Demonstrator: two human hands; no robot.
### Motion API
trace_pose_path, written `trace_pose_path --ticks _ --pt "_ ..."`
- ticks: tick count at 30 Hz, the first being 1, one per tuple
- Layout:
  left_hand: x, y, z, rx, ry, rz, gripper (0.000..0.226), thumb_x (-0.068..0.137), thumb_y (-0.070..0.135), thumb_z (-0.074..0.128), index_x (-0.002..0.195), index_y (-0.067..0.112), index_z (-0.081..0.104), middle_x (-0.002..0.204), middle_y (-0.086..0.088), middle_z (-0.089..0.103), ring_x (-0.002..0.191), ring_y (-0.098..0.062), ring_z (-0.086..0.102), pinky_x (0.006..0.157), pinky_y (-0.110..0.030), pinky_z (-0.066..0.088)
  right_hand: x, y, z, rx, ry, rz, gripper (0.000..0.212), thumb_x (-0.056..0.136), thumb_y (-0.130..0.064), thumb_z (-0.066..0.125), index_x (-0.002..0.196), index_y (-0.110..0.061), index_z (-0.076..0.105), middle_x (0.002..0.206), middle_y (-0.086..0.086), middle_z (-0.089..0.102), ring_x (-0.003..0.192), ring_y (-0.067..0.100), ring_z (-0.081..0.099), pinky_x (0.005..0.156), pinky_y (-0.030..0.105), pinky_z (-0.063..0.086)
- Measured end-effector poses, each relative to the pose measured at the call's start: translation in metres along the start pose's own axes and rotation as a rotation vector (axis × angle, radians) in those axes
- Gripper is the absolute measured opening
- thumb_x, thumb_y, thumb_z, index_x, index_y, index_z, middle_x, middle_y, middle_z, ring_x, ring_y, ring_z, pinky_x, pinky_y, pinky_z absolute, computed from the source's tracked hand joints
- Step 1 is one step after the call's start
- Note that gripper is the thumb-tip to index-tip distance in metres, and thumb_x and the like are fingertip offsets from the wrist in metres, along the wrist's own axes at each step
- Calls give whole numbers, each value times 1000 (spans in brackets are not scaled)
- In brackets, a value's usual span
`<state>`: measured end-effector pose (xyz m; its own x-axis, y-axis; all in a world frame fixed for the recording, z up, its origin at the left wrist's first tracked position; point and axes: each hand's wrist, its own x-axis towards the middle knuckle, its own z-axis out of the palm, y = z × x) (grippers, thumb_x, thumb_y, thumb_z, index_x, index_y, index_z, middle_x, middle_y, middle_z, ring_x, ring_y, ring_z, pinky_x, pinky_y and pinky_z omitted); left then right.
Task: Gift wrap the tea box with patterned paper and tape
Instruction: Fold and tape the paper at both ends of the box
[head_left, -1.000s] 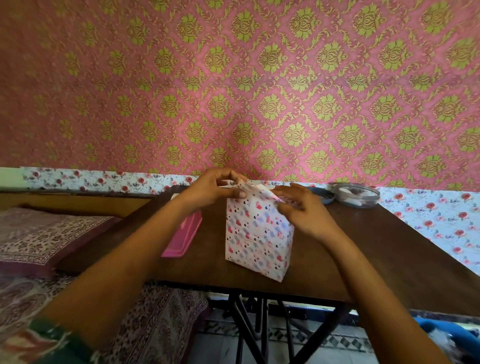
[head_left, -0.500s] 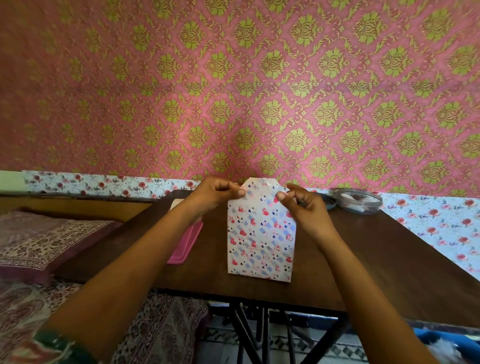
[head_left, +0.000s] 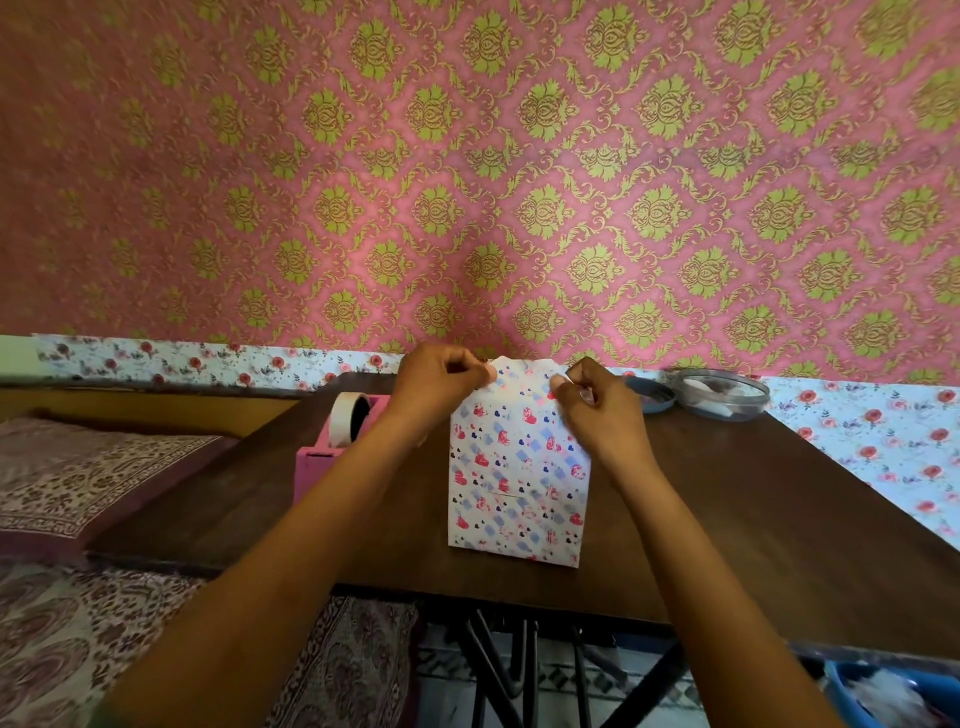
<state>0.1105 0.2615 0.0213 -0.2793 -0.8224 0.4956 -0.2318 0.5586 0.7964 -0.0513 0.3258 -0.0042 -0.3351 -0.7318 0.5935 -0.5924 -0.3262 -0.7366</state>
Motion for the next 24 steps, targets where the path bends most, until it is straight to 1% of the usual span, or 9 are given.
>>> trace_pose_path --ticks 3,5,7,11,14,16,18,22,24 --pt "1 1 -3 43 -51 11 8 82 15 68 75 11 70 81 1 66 78 -11 59 76 -28 46 1 1 -4 -7 -36 8 32 91 -22 57 64 -20 40 56 -3 43 56 15 42 60 28 33" --pt "4 2 -5 27 -99 -30 10 81 16 69 71 18 68 85 1 66 88 -18 60 83 -33 48 3 1 -6 -2 -34 17 29 89 -25 61 65 -17 46 57 -2 47 57 15 46 62 29 37" --pt "6 5 -7 -45 -135 -77 9 83 13 67 74 16 68 90 -1 65 96 -18 60 91 -35 46 6 0 -8 -23 -24 29 30 87 -30 63 63 -16 51 56 -2 53 59 16 52 65 30 42" --pt "8 4 -5 -74 -154 -95 15 86 13 63 71 16 64 85 2 65 84 -7 59 85 -30 44 10 -4 -6 -190 -4 -2 33 88 -33 60 64 -13 53 59 8 61 61 22 58 64 30 43" --pt "12 1 -2 -42 -142 -98 20 87 12 62 67 13 62 82 1 65 81 -8 59 80 -28 43 14 -6 -3 -290 24 14 27 88 -31 59 69 -11 58 68 10 65 68 26 61 59 28 40" --pt "15 1 1 -1 -134 -104 18 85 10 63 67 10 62 80 -2 65 78 -9 59 75 -27 45 15 -6 -2 -325 34 36 24 87 -29 59 67 -15 57 67 7 63 69 25 60 53 25 35" --pt "18 2 3 64 -124 -114 17 84 8 63 67 9 63 76 -1 63 74 -8 58 70 -25 45 15 -6 -1 -330 23 76 22 85 -27 59 65 -17 55 67 5 62 71 25 60 52 24 34" --pt "19 2 4 106 -155 -134 16 82 5 64 66 9 61 72 -3 61 73 -12 57 75 -28 44 16 -6 1 -245 -29 169 22 82 -26 62 68 -24 46 70 -3 56 77 22 58 65 31 42" --pt "20 2 4 99 -170 -134 19 82 6 64 68 12 53 71 -3 57 70 -13 55 71 -28 44 19 -6 0 -160 -52 212 25 80 -23 65 72 -25 41 73 -5 54 80 22 57 72 38 46"
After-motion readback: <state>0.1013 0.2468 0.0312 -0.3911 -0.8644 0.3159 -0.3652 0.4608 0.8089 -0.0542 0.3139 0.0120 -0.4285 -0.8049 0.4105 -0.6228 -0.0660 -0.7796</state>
